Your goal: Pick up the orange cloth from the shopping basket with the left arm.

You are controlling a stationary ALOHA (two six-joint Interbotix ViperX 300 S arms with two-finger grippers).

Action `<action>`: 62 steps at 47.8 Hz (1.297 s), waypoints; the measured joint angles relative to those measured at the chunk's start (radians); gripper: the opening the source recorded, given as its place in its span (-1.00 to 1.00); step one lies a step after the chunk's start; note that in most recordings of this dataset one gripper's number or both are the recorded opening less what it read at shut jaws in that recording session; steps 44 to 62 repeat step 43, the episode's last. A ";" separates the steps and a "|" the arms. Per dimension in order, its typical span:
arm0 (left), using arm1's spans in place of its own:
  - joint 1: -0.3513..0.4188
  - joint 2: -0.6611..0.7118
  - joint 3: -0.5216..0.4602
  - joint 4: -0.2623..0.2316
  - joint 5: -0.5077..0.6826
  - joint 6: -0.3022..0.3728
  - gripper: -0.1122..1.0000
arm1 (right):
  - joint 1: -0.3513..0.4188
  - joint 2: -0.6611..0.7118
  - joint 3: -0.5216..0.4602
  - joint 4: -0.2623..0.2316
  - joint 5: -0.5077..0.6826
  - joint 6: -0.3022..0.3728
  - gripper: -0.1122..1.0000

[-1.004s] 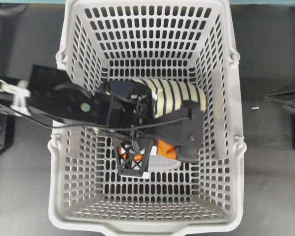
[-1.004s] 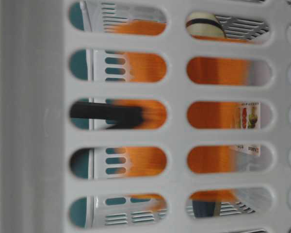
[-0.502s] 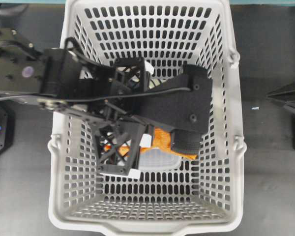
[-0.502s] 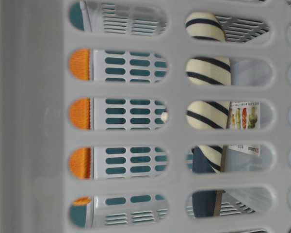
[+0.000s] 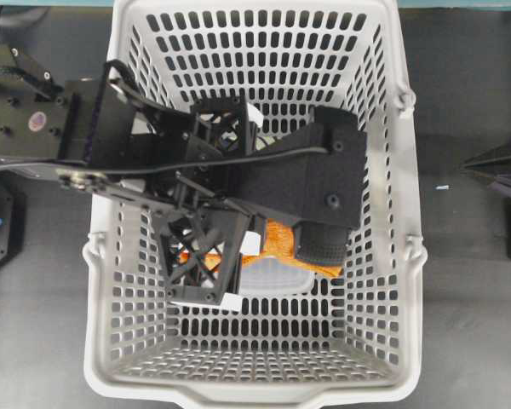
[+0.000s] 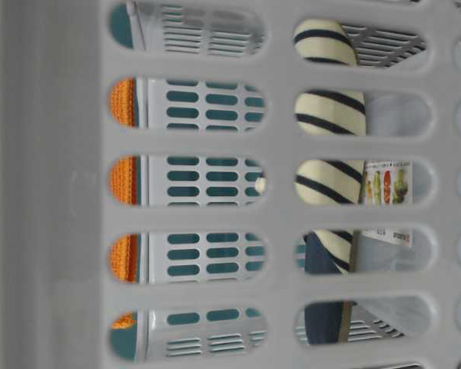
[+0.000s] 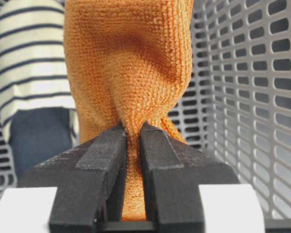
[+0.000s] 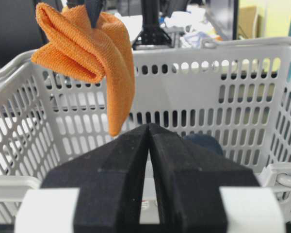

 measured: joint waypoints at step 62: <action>0.000 0.006 0.000 0.000 0.000 -0.003 -0.69 | 0.003 -0.002 0.011 0.000 0.000 0.002 -0.80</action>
